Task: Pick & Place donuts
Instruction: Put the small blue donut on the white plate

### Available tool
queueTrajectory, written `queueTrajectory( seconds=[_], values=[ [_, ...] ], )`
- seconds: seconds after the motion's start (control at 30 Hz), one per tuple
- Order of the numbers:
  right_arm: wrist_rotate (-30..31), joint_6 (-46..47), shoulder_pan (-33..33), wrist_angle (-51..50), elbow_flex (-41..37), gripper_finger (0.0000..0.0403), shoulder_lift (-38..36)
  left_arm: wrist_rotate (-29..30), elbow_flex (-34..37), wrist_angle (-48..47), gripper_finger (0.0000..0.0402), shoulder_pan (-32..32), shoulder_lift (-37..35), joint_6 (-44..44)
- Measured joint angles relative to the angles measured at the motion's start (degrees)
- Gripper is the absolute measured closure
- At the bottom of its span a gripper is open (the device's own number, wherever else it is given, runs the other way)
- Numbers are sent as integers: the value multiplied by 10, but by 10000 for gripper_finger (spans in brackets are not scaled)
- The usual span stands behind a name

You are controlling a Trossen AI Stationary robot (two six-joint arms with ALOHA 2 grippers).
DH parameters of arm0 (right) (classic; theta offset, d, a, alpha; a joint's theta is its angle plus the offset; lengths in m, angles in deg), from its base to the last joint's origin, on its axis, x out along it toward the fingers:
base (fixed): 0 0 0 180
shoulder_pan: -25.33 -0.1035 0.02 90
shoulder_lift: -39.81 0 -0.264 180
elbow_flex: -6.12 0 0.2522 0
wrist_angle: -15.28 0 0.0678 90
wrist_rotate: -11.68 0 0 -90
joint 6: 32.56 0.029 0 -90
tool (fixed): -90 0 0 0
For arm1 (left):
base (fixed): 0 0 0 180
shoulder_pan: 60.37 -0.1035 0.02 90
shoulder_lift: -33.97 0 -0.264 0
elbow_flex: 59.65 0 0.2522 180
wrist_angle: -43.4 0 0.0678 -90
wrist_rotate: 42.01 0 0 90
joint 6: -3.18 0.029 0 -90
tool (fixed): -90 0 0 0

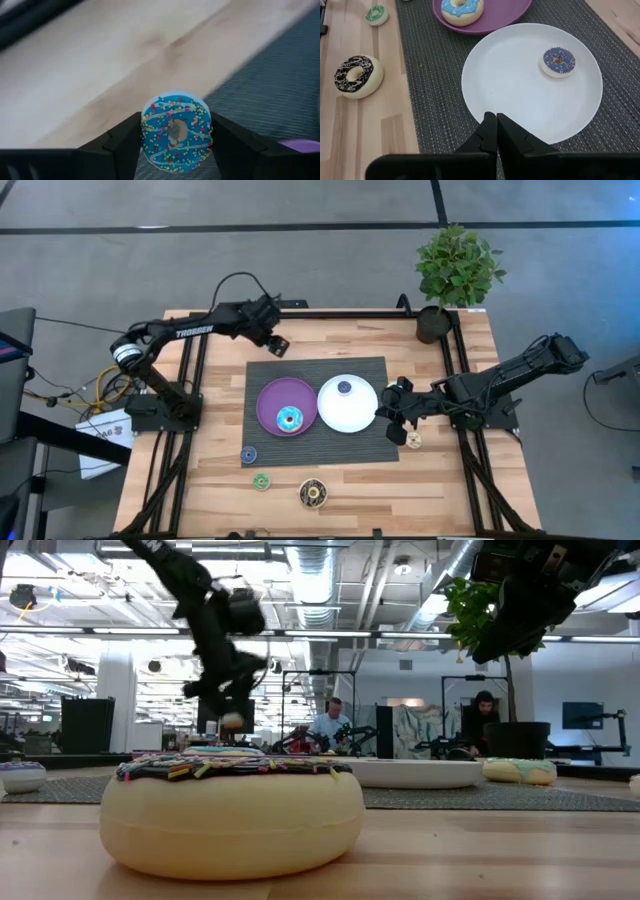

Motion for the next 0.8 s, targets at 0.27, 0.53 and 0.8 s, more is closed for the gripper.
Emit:
queueTrajectory(
  seconds=[0.27, 0.53, 0.8],
  values=[
    [26, 0, 0, 0, 0, 403, 0, 37, -97, -17, 196, 124, 0, 63],
    [30, 0, 0, 9, 0, 403, 1, 46, -115, 40, 196, 222, 8, 92],
    [30, 0, 0, 17, 0, 403, 1, 45, -115, 84, 196, 280, 65, 89]
  ],
)
